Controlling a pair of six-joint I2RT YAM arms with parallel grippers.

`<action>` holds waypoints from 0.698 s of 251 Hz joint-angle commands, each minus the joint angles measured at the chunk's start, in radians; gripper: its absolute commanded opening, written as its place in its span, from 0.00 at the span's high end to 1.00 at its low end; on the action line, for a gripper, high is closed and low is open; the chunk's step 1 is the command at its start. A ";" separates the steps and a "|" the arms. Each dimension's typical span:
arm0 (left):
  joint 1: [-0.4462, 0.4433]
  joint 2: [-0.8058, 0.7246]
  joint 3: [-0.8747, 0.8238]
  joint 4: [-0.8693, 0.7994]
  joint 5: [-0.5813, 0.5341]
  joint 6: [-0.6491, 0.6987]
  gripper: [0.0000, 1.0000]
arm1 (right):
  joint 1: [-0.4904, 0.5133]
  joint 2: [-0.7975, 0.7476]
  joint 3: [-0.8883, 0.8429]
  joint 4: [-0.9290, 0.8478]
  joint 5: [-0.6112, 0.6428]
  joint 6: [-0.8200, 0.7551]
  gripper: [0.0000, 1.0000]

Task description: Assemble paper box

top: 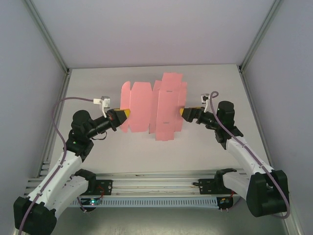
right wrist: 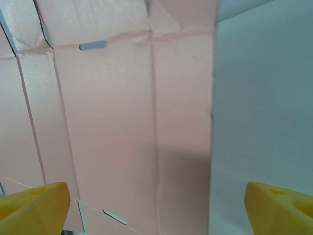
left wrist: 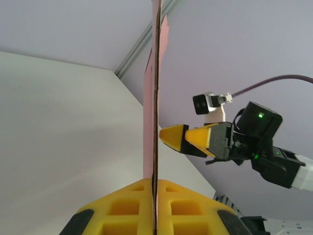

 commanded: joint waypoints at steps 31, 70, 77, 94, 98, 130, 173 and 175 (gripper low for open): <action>-0.043 -0.028 0.028 0.036 0.023 -0.003 1.00 | -0.007 0.092 0.008 0.165 -0.122 0.021 0.11; -0.057 -0.057 0.028 0.040 0.004 -0.003 1.00 | -0.032 0.137 0.010 0.164 -0.120 -0.001 0.12; -0.059 -0.065 0.029 0.030 0.000 -0.001 1.00 | -0.037 0.143 0.008 0.166 -0.127 -0.002 0.13; -0.060 -0.075 0.031 0.012 -0.005 0.006 1.00 | -0.039 0.150 0.006 0.176 -0.149 -0.004 0.16; -0.060 -0.077 0.031 0.009 -0.006 0.005 1.00 | -0.039 0.151 0.006 0.180 -0.157 -0.006 0.18; -0.068 -0.079 0.026 0.007 -0.020 -0.005 1.00 | -0.040 0.153 -0.019 0.294 -0.219 0.054 0.36; -0.071 -0.082 0.024 -0.014 -0.066 0.007 1.00 | -0.041 0.109 -0.028 0.299 -0.230 0.072 0.60; -0.070 -0.083 0.023 -0.013 -0.068 0.006 1.00 | -0.041 0.105 -0.028 0.293 -0.229 0.070 0.61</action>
